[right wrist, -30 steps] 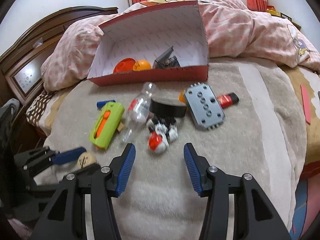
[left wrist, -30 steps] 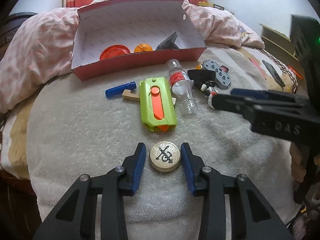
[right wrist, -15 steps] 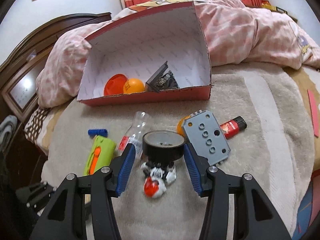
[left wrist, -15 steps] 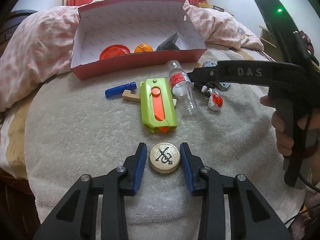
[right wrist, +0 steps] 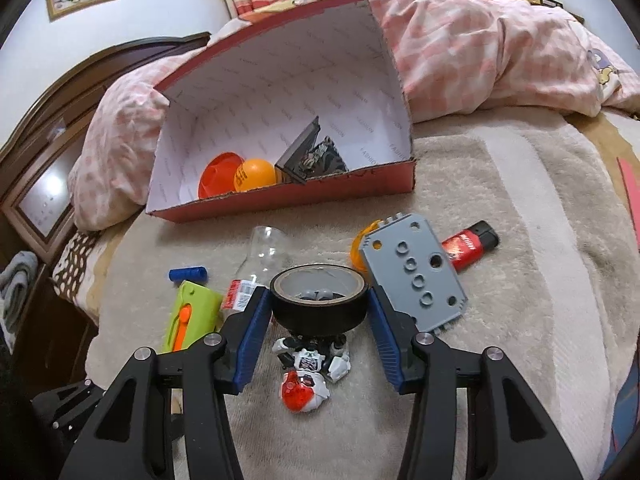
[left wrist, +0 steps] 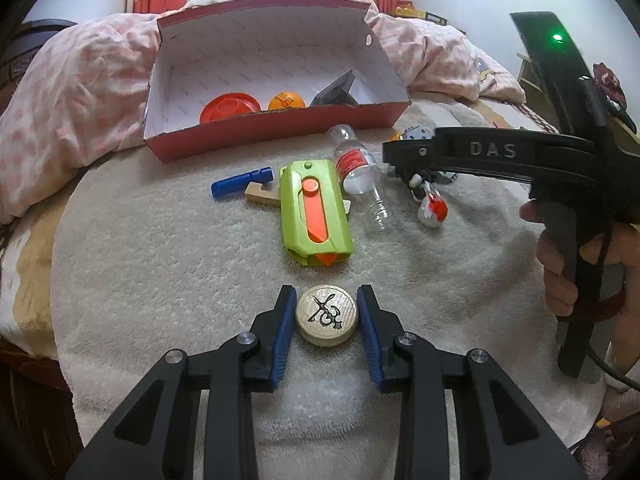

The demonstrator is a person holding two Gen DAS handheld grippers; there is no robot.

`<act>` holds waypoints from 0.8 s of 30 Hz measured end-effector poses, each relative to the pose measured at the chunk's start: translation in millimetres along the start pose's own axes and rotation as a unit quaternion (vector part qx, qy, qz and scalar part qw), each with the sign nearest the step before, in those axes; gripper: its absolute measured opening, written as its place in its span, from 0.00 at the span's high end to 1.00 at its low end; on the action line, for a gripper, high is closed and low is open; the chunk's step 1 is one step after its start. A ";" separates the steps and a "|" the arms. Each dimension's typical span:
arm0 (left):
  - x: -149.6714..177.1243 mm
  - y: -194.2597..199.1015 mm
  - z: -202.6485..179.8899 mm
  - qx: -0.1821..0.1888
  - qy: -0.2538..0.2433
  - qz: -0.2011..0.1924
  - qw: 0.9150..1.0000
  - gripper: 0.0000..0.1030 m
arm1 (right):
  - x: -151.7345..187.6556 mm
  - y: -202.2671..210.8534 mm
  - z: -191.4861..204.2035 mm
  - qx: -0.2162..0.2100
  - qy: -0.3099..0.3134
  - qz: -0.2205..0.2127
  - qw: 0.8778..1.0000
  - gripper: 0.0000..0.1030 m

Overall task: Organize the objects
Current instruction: 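Grasp the wooden round disc with the left gripper while the right grasps the black tape roll, then carry the disc in the left gripper while the right carries the tape roll over the box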

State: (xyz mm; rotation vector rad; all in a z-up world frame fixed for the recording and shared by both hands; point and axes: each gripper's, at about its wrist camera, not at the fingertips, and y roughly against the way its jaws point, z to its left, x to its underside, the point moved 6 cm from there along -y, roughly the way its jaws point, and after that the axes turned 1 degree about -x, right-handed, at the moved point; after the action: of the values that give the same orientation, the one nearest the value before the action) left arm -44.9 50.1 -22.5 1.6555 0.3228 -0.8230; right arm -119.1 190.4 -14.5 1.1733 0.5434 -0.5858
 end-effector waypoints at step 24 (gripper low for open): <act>-42.1 31.1 15.7 0.008 0.041 -0.037 0.998 0.70 | 24.2 79.0 25.9 -0.033 0.035 -0.044 0.998 0.51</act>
State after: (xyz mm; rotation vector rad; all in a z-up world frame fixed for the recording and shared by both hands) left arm -61.0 36.5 27.9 1.7027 0.4377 -0.8155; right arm -45.7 184.1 30.9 1.1148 0.6730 -0.5994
